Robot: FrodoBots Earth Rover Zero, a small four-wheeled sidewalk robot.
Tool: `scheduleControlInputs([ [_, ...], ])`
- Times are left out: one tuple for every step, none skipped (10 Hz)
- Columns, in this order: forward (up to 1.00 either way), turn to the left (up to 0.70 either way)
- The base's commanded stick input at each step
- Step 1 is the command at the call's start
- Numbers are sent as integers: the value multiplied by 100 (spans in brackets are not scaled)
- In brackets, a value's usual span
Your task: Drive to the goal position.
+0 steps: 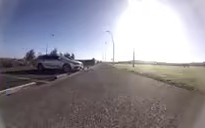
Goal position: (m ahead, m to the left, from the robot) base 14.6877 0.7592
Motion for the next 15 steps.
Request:
scheduleControlInputs([
  [70, 0],
  [70, 0],
  [70, 0],
  [70, 0],
  [70, 0],
  [70, 0],
  [70, 0],
  [70, 0],
  [70, 0],
  [70, 0],
  [70, 0],
  [70, 0],
  [70, 0],
  [70, 0],
  [70, 0],
])
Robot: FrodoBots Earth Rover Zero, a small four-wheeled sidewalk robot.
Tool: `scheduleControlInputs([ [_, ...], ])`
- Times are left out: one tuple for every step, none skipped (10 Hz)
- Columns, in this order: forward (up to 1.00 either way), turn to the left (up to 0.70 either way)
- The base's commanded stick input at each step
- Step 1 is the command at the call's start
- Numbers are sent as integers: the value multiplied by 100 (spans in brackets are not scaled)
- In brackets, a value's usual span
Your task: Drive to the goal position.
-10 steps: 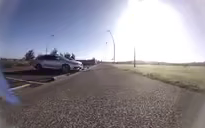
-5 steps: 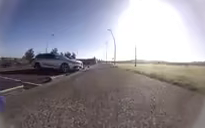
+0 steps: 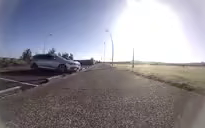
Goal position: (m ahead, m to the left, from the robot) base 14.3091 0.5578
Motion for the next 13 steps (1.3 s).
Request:
scheduleControlInputs([
  [70, 0],
  [70, 0],
  [70, 0],
  [70, 0],
  [70, 0],
  [70, 0],
  [70, 0],
  [70, 0],
  [70, 0],
  [70, 0],
  [70, 0],
  [70, 0],
  [70, 0],
])
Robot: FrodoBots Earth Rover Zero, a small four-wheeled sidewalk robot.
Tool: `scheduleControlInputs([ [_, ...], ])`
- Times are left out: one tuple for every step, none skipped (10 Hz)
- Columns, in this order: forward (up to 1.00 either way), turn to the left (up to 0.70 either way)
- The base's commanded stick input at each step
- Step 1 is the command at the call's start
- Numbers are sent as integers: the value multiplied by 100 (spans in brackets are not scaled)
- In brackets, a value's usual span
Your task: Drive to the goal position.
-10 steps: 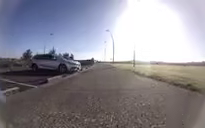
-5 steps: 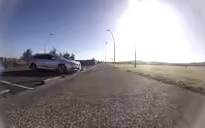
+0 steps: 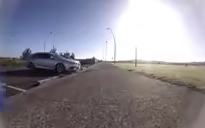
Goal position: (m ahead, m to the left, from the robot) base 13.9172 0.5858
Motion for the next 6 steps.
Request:
scheduleControlInputs([
  [70, 0],
  [70, 0],
  [70, 0],
  [70, 0],
  [70, 0],
  [70, 0],
])
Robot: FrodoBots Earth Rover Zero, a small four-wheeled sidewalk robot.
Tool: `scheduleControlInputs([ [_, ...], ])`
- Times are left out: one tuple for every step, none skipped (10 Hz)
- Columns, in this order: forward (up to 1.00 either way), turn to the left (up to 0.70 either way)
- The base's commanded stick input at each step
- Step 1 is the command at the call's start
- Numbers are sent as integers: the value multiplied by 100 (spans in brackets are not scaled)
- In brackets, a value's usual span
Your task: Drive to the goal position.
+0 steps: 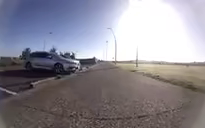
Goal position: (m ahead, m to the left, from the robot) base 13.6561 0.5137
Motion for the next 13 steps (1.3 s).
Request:
scheduleControlInputs([
  [70, 0],
  [70, 0],
  [70, 0],
  [70, 0],
  [70, 0],
  [70, 0],
  [70, 0],
  [70, 0],
  [70, 0],
  [70, 0],
  [70, 0],
  [70, 0],
  [70, 0],
])
